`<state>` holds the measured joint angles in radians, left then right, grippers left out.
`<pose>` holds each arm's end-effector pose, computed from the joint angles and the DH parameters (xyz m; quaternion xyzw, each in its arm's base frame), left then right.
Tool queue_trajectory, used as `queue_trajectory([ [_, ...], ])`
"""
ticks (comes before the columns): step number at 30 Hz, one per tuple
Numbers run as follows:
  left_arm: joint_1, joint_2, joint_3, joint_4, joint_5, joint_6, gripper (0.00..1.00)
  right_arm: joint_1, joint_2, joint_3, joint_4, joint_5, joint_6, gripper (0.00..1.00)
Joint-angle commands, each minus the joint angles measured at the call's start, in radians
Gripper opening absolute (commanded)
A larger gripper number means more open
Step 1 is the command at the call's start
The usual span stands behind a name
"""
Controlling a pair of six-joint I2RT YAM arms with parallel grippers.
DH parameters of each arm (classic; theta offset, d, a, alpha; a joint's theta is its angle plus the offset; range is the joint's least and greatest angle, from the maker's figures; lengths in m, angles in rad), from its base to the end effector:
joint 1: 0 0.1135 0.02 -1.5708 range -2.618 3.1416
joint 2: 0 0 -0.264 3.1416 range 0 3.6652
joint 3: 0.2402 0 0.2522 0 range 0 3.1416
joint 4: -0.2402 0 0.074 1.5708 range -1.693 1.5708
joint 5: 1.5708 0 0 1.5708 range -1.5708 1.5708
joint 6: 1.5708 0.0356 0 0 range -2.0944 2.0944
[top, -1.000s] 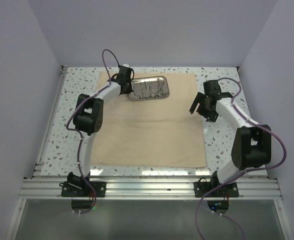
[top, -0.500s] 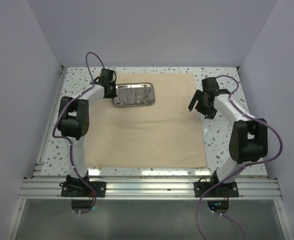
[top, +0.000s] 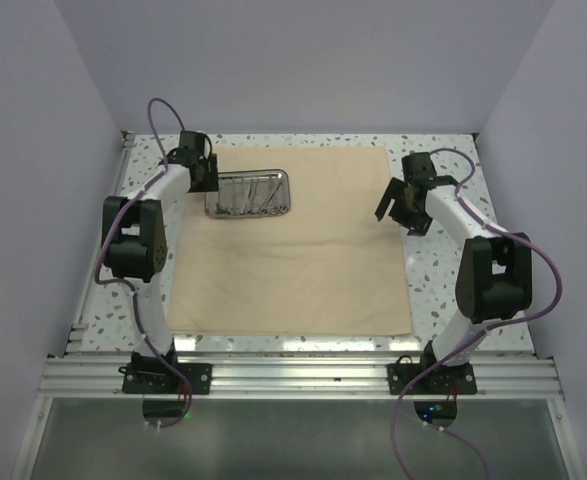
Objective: Open and lay out the surgical kit
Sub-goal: Adjust the container in the surgical kit, then pick up the medical item from the container.
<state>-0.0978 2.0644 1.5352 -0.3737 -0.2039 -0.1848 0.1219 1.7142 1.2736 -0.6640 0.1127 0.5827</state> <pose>0.4528 -0.0372 0.1886 -0.0742 0.9375 0.0493 0.3364 0.3519 0.0391 0.2269 0.2345 0.9428 0.0281 0.2354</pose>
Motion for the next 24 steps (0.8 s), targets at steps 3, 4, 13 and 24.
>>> queue_trajectory([
  [3, -0.006, 0.072, 0.264, -0.079, -0.012, -0.057, 0.7, 0.002, -0.019, 0.003, 0.03, 0.001, -0.009, 0.86],
  [4, -0.017, 0.094, 0.298, -0.089, -0.011, -0.065, 0.69, 0.001, -0.019, -0.002, 0.033, -0.005, -0.004, 0.86],
  [13, -0.063, 0.298, 0.605, -0.2, -0.005, -0.137, 0.54, 0.002, -0.039, -0.016, 0.015, 0.007, -0.011, 0.87],
  [24, -0.091, 0.234, 0.43, -0.157, -0.055, -0.154, 0.4, 0.002, -0.038, -0.026, 0.012, 0.012, -0.015, 0.87],
])
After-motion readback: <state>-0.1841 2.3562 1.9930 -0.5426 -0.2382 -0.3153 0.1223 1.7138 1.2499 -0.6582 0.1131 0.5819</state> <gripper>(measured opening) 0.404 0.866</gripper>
